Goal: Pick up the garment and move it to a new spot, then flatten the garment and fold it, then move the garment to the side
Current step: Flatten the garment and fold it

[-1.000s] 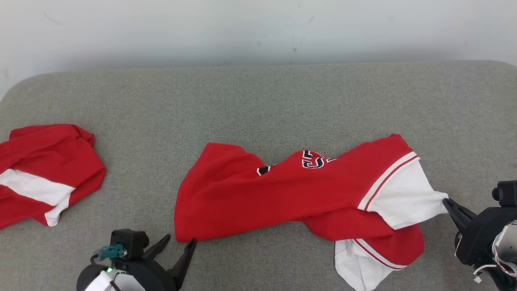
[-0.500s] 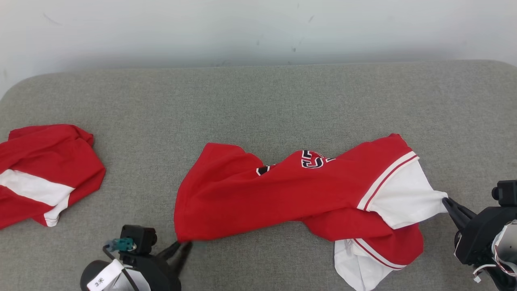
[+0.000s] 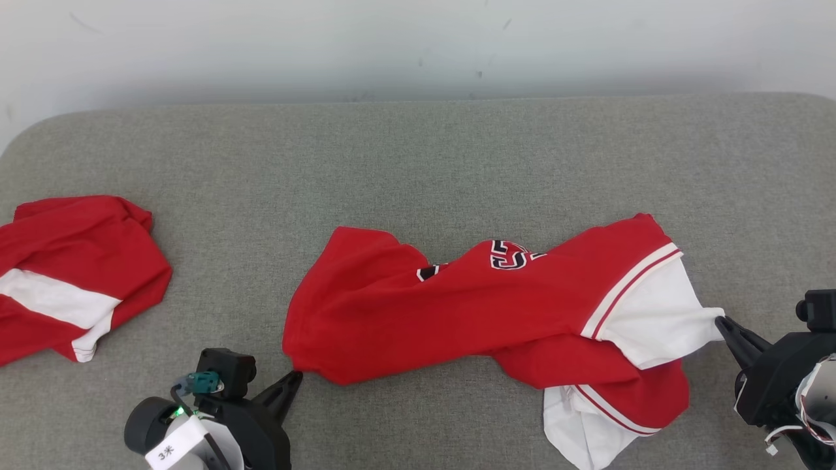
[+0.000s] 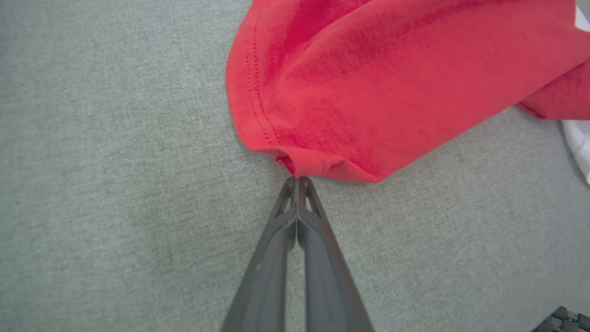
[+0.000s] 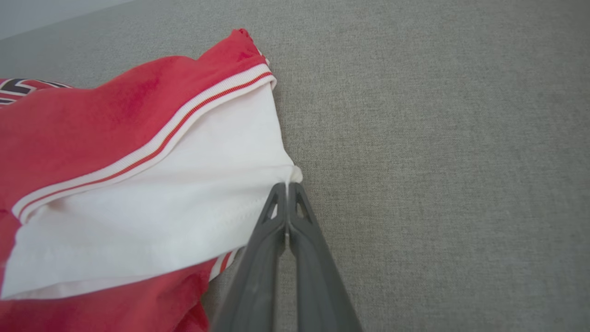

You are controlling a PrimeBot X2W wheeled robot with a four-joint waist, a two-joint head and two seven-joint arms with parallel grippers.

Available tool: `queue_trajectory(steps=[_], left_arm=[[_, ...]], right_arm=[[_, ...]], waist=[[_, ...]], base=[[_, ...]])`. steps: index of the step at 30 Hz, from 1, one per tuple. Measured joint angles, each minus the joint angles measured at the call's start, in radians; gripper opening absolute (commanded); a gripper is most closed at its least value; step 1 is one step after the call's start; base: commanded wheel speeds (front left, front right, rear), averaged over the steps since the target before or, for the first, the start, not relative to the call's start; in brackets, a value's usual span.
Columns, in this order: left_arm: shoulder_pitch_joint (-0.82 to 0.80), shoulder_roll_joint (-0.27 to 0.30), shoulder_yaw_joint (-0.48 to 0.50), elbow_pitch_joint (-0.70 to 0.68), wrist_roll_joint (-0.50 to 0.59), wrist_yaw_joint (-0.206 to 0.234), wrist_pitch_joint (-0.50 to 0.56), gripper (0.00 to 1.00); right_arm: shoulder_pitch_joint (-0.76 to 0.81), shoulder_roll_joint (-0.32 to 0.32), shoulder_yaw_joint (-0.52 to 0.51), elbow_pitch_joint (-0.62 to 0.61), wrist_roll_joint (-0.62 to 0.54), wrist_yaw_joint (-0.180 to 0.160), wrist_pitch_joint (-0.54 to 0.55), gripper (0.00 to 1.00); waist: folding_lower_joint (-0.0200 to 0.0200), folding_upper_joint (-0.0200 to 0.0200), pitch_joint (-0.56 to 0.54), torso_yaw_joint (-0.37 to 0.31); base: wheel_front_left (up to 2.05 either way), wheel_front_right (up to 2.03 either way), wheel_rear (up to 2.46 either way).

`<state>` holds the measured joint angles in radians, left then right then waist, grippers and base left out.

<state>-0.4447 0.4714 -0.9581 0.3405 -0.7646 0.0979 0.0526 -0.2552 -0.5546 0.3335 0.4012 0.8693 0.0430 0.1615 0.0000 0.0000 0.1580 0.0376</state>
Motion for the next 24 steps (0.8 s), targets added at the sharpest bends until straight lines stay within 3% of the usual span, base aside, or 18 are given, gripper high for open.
queue_trajectory(steps=[4,5,6,23,24], left_arm=[[0.000,0.002,0.000,-0.001,0.006,0.007,0.009,0.01],[0.000,0.002,0.000,-0.001,0.006,0.007,0.009,0.62],[0.000,0.002,0.002,-0.002,0.006,0.009,0.008,1.00],[-0.017,-0.003,-0.025,-0.016,0.061,0.016,0.045,1.00],[-0.021,-0.005,-0.026,-0.012,0.064,0.016,0.046,0.91]], right_arm=[[0.000,0.000,0.000,0.002,0.000,0.001,-0.003,0.00],[0.000,0.000,0.000,0.003,0.000,0.001,-0.003,0.00],[0.000,0.000,0.000,0.004,0.000,0.001,-0.003,0.00],[-0.002,0.002,0.006,0.009,0.000,0.002,-0.003,0.00],[-0.002,0.002,0.006,0.009,0.000,0.003,-0.003,0.00]], waist=[[0.0000,0.0000,-0.002,0.003],[0.0000,0.0001,-0.002,0.004],[0.0000,0.0000,-0.003,0.005],[0.0000,0.0000,0.002,0.007],[0.0000,0.0000,0.003,0.006]], base=[[0.00,0.00,0.00],[0.00,0.00,0.00],[0.00,0.00,0.00],[0.00,0.00,0.00],[0.00,0.00,0.00]])
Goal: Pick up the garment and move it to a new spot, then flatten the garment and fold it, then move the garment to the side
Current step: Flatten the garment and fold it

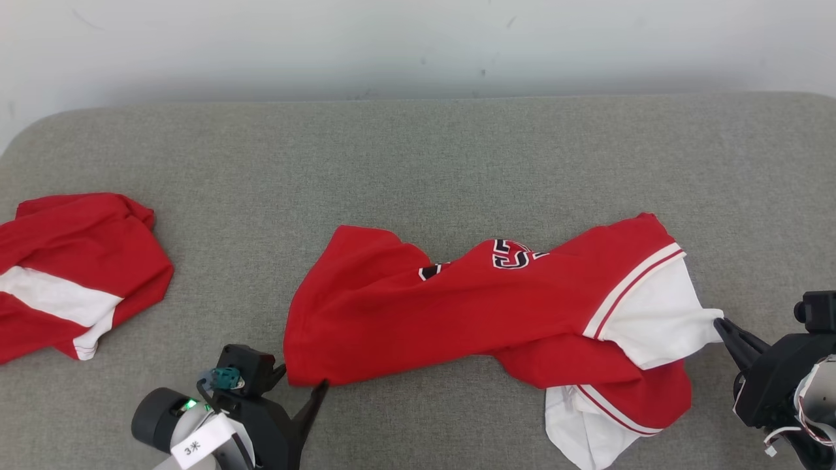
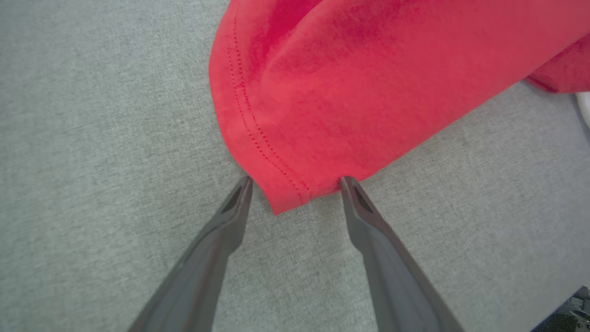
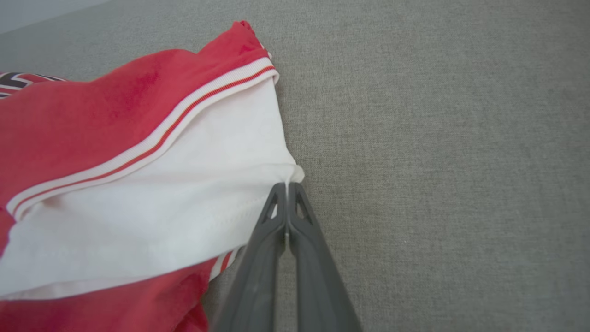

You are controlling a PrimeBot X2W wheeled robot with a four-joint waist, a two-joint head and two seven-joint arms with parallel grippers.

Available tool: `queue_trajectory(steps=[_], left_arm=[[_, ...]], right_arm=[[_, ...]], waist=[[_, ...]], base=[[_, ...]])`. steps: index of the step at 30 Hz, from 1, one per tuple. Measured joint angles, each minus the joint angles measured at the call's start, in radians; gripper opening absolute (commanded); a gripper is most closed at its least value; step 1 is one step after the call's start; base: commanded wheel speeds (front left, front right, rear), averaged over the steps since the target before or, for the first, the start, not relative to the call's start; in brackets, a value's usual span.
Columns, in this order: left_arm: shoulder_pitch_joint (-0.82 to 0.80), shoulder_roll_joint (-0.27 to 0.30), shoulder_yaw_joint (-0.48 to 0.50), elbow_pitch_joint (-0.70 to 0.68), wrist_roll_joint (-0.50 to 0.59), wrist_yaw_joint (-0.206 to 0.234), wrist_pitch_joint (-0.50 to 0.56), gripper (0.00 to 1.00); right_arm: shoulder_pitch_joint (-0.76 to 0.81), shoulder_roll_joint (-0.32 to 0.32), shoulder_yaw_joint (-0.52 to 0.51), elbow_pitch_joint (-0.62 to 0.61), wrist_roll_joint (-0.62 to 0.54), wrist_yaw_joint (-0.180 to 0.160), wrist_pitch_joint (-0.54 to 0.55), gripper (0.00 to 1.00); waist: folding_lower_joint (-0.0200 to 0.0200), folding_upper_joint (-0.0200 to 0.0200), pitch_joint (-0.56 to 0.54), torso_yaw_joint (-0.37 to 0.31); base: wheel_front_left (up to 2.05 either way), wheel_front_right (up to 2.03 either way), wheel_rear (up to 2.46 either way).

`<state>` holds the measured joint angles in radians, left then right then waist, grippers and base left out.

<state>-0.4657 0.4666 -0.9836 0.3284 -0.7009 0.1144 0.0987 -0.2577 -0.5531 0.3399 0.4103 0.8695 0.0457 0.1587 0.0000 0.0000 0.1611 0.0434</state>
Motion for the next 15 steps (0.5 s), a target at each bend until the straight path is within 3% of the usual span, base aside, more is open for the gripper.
queue_trajectory(steps=[1,2,3,15], left_arm=[[-0.004,-0.002,-0.003,0.006,0.000,0.000,0.006,0.60],[-0.009,-0.002,-0.009,0.012,0.007,0.000,0.008,0.44],[-0.013,-0.002,-0.010,0.013,0.011,0.000,0.008,0.00],[-0.015,-0.011,-0.016,0.028,0.008,-0.002,0.014,0.00]], right_arm=[[0.000,0.000,0.000,0.000,0.000,0.001,0.000,0.00],[0.000,0.000,0.001,0.000,0.000,0.002,0.000,0.00],[0.000,0.000,0.001,0.001,0.000,0.003,0.000,0.00],[-0.001,0.002,0.016,0.007,0.000,0.008,0.002,0.00]], waist=[[0.0000,0.0000,0.001,-0.001],[0.0000,0.0000,0.001,-0.003],[0.0000,0.0000,0.002,-0.004],[0.0000,0.0000,0.001,-0.005]], base=[[0.00,0.00,0.00],[0.00,0.00,0.00],[0.00,0.00,0.00],[0.00,0.00,0.00]])
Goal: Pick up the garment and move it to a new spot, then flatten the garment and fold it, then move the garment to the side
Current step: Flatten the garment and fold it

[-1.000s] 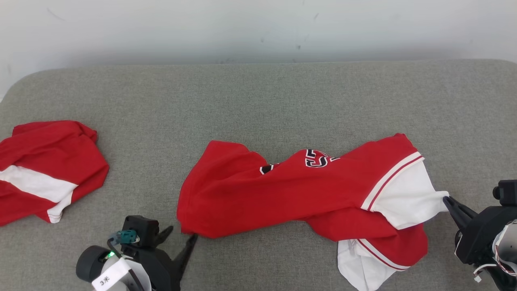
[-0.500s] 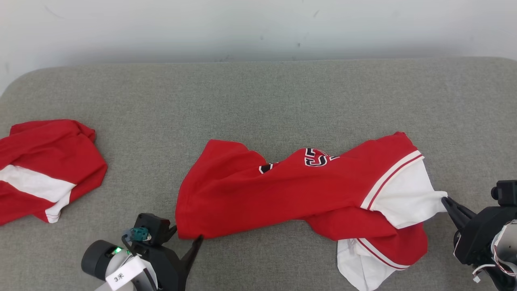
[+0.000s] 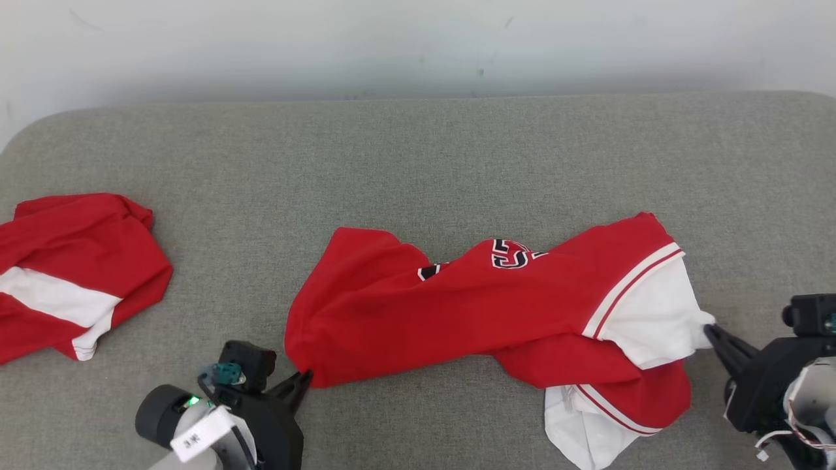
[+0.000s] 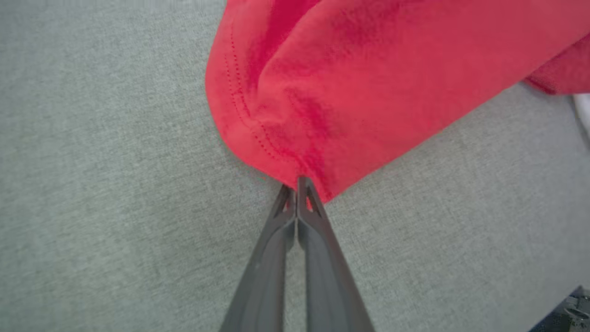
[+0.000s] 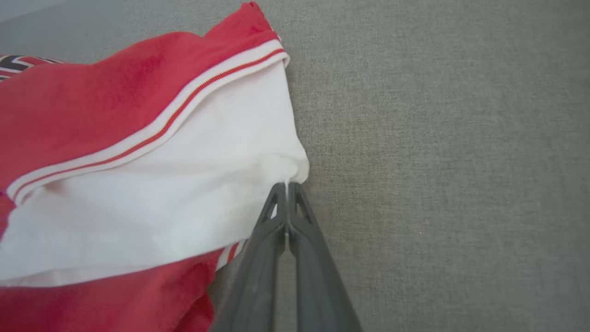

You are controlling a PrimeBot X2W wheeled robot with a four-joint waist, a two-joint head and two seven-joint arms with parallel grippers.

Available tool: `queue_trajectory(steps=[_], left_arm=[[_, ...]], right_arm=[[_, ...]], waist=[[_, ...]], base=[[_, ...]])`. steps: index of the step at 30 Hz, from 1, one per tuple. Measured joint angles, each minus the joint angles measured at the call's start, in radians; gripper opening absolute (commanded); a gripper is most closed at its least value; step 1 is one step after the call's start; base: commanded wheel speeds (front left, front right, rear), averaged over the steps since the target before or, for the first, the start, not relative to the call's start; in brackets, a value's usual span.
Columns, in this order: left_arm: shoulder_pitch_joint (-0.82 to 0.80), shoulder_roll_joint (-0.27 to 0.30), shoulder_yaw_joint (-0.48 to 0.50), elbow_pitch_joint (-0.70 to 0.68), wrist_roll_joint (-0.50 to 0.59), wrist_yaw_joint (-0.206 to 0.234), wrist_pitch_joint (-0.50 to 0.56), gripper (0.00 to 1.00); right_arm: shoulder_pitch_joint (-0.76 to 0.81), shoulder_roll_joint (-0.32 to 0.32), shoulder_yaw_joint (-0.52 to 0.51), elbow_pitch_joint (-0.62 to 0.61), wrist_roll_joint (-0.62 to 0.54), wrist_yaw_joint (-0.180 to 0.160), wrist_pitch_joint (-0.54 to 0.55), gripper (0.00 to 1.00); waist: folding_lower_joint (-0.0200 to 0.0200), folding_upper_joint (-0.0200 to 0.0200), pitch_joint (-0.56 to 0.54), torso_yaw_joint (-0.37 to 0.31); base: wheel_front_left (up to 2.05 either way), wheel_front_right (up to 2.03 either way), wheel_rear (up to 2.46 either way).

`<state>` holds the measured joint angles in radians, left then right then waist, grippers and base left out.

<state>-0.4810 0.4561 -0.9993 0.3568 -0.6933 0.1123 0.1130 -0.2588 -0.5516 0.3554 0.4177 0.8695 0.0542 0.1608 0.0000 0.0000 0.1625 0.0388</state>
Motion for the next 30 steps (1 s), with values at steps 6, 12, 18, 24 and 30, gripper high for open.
queue_trajectory(steps=[6,12,18,24,30], left_arm=[[-0.028,0.042,0.053,-0.025,-0.043,-0.062,-0.005,0.00],[-0.304,0.063,0.162,-0.014,-0.110,-0.145,0.027,0.00],[-0.753,-0.012,0.281,0.094,-0.116,-0.190,0.089,0.00],[-1.133,-0.048,0.373,0.063,-0.027,-0.201,-0.008,0.00],[-0.851,0.038,0.352,0.047,-0.020,-0.200,-0.110,0.00]], right_arm=[[-0.130,0.036,0.050,-0.013,-0.001,0.030,0.061,0.00],[-0.437,0.086,0.066,0.034,0.001,0.043,0.160,0.00],[-0.924,0.088,-0.009,0.155,-0.071,0.014,0.196,0.00],[-1.309,0.074,-0.073,0.095,-0.130,0.021,0.019,0.00],[-1.053,0.115,0.009,0.116,-0.131,0.068,-0.080,0.00]], waist=[[0.0000,0.0000,0.012,-0.005],[0.0000,0.0000,0.062,-0.022],[0.0004,0.0002,0.137,-0.035],[0.0001,0.0000,0.230,-0.020],[0.0005,0.0003,0.241,0.007]], base=[[0.00,0.00,0.00],[0.00,0.00,0.00],[0.00,0.00,0.00],[0.00,0.00,0.00],[0.00,0.00,0.00]])
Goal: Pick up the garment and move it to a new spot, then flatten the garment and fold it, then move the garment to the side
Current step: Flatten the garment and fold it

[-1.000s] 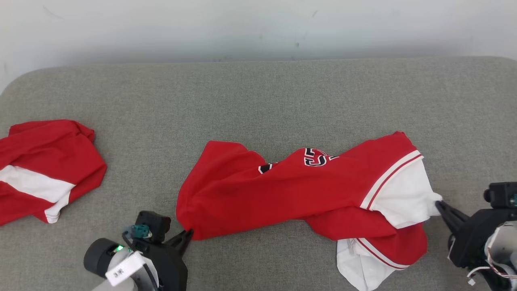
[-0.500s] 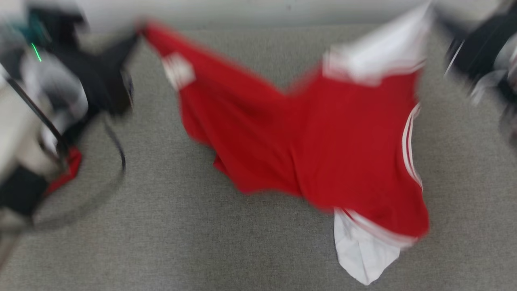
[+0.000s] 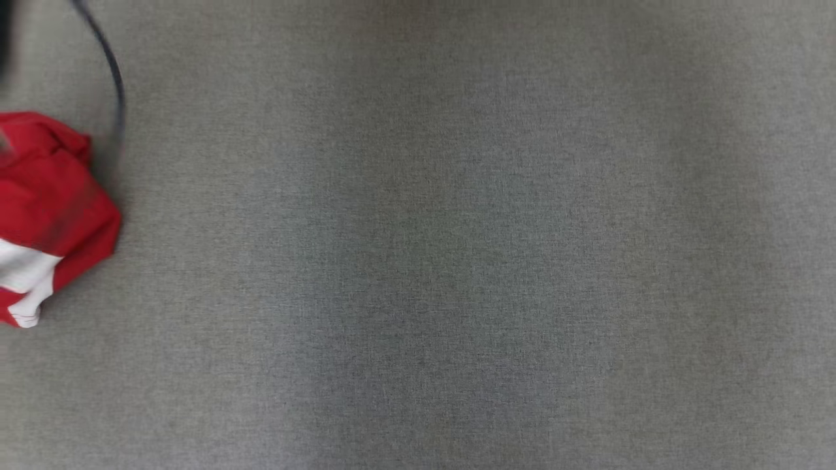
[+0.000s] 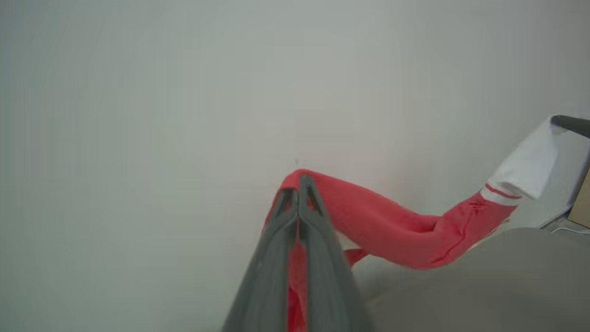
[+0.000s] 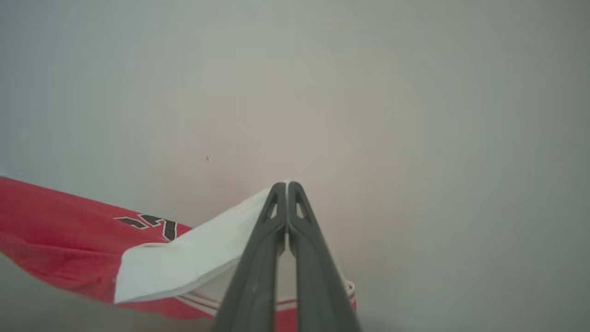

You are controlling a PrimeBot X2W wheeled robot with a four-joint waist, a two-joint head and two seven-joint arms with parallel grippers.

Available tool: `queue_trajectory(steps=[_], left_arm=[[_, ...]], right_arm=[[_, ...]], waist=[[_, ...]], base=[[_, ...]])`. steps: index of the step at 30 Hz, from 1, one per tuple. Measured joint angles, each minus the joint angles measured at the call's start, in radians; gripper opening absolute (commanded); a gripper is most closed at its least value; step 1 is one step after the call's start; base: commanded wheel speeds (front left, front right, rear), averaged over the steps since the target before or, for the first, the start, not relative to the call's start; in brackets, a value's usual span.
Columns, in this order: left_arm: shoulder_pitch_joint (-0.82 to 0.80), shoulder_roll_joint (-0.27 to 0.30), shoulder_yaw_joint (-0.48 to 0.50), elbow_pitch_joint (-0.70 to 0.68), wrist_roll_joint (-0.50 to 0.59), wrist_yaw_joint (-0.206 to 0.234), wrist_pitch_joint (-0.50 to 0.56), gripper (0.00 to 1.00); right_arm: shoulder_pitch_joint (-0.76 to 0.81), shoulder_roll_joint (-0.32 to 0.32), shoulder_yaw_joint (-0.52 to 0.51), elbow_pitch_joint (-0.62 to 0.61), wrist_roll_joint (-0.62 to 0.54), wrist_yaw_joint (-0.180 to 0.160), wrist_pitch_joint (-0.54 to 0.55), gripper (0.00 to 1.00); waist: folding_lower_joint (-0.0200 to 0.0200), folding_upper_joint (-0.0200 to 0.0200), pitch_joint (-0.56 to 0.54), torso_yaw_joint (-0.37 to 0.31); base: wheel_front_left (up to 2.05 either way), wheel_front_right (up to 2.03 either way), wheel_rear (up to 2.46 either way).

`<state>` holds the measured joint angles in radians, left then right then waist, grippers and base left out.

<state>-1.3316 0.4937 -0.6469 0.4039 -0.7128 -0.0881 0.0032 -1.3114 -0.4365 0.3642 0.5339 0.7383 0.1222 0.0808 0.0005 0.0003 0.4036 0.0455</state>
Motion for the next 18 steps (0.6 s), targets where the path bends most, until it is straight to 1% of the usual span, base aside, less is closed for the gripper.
queue_trajectory(steps=[3,4,5,7,10,13,18], left_arm=[[0.206,0.017,-0.018,-0.001,-0.022,0.020,-0.031,0.00],[0.273,0.019,-0.022,-0.001,-0.032,0.034,-0.045,0.00],[0.337,0.019,-0.028,0.001,-0.054,0.037,-0.049,0.00],[0.465,0.017,-0.047,0.004,-0.072,0.060,-0.076,0.00],[0.618,0.011,-0.079,0.012,-0.082,0.071,-0.098,0.00],[0.707,-0.005,-0.106,0.021,-0.105,0.072,-0.118,0.00],[0.755,-0.003,-0.138,0.022,-0.104,0.069,-0.137,0.00]], right_arm=[[0.205,-0.008,0.008,0.010,0.022,0.001,-0.037,0.00],[0.264,-0.010,0.007,0.007,0.033,0.001,-0.054,0.00],[0.326,-0.012,0.010,0.001,0.048,0.001,-0.062,0.00],[0.456,-0.004,0.007,-0.018,0.077,0.001,-0.090,0.00],[0.616,0.017,0.011,-0.030,0.111,0.001,-0.120,0.00],[0.725,0.007,0.020,-0.032,0.117,0.001,-0.140,0.00],[0.856,-0.031,0.031,-0.024,0.116,0.001,-0.151,0.00]], waist=[[-0.0004,-0.0001,-0.023,0.004],[-0.0004,-0.0001,-0.033,0.004],[-0.0003,-0.0001,-0.043,0.003],[-0.0004,-0.0001,-0.067,0.000],[-0.0006,-0.0002,-0.109,-0.012],[-0.0007,-0.0002,-0.152,-0.024],[-0.0008,-0.0004,-0.225,-0.039]], base=[[0.00,0.00,0.00],[0.00,0.00,0.00],[0.00,0.00,0.00],[0.00,0.00,0.00],[0.00,0.00,0.00],[0.00,0.00,0.00],[0.00,0.00,0.00]])
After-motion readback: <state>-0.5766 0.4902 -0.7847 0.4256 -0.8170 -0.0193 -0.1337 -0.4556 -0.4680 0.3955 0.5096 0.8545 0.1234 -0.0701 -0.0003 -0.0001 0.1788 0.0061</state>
